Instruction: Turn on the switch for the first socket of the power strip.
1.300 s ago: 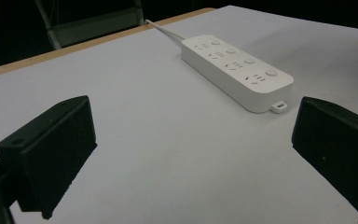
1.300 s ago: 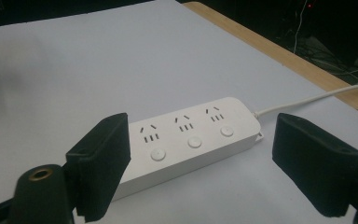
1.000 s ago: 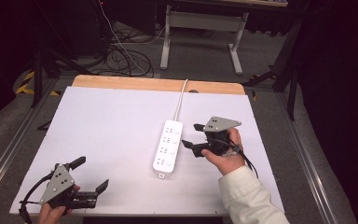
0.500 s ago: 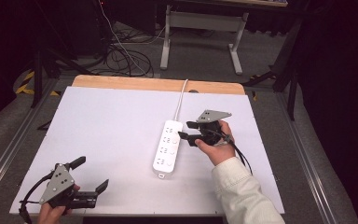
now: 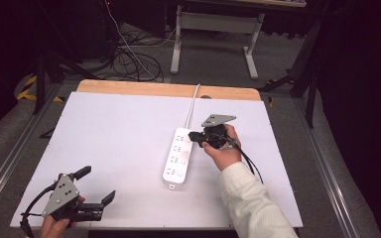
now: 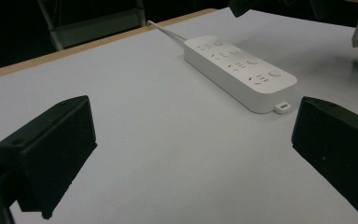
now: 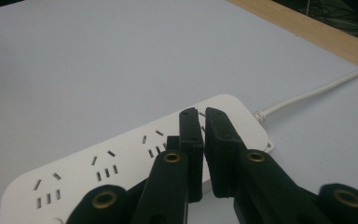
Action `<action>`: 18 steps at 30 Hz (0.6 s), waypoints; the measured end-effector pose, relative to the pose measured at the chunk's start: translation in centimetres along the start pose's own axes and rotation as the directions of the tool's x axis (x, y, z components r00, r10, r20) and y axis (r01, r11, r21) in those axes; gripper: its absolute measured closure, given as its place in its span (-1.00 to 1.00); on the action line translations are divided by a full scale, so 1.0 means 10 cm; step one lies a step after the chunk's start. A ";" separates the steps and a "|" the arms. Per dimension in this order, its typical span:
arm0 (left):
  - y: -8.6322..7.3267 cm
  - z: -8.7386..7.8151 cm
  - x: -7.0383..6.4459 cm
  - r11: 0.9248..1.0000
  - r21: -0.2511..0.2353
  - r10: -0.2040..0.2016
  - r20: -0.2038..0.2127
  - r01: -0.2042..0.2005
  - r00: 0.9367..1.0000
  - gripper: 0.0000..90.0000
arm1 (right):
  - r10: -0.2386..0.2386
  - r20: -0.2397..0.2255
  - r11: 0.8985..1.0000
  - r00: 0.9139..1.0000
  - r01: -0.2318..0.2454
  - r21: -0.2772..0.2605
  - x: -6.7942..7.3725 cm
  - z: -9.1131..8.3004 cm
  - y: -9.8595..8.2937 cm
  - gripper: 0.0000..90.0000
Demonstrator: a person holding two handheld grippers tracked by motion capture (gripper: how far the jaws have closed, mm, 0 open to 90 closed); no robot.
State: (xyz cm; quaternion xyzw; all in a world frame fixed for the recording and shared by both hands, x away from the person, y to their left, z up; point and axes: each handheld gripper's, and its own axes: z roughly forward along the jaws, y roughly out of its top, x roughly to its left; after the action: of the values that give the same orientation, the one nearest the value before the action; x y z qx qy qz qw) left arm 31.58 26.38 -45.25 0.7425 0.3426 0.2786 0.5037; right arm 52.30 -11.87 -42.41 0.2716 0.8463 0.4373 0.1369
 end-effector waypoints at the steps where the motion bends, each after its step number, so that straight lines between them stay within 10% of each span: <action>1: 0.00 0.00 0.00 1.000 0.000 0.000 0.000 0.000 1.000 -0.99 | -0.004 0.003 1.000 1.000 0.004 0.007 0.00 0.02 0.00 0.99; 18: 0.00 0.00 0.00 1.000 -0.001 0.006 0.002 -0.006 1.000 -0.99 | 0.043 0.021 0.999 0.999 -0.043 0.030 -0.10 0.24 -0.06 1.00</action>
State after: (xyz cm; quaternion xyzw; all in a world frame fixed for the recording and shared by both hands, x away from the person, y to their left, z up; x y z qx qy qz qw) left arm 31.60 26.41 -45.25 0.7434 0.3397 0.2797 0.5038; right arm 54.06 -11.19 -44.28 0.2964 0.8454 0.4244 0.1320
